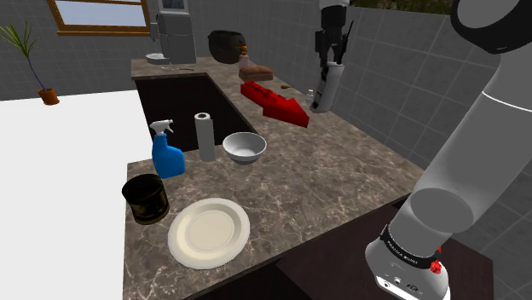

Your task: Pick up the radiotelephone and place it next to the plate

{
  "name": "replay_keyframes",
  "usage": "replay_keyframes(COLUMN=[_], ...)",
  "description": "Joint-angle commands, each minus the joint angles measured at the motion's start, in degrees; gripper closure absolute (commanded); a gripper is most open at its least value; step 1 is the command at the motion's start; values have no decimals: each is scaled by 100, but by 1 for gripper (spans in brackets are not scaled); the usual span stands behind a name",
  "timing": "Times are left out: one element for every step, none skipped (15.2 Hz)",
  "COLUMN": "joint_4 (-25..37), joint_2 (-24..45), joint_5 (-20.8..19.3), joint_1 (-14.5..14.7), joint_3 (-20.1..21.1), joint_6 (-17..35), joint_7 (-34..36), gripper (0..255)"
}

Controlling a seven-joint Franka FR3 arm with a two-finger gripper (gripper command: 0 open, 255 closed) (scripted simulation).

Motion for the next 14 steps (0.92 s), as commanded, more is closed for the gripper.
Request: replay_keyframes(joint_4=[233, 350, 471, 595, 723, 854, 989, 1128, 1272, 1420, 1574, 1734, 1901, 2074], joint_2=[52, 84, 118, 155, 193, 235, 278, 325, 374, 426, 482, 542, 605, 673], joint_5=[12, 19, 28, 37, 46, 56, 67, 79, 92, 105, 120, 136, 154, 173], joint_1=[-6, -10, -14, -18, -24, -30, -36, -44, -52, -62, -72, -84, -97, -113], joint_3=[-6, -10, -14, -19, -23, -29, -34, -40, -46, -53, -61, -69, -77, -86], joint_6=[-182, -270, -358, -447, -538, -630, -723, -818, -915, -1013, -1114, -1217, -1323, -1432], joint_7=[-10, -16, -22, -29, -36, -44, -53, -62, -71, -81, -92, -104, -116, -129], gripper=[255, 255, 255, 255, 255, 255, 255, 255, 255, 255, 255, 255, 255, 255])
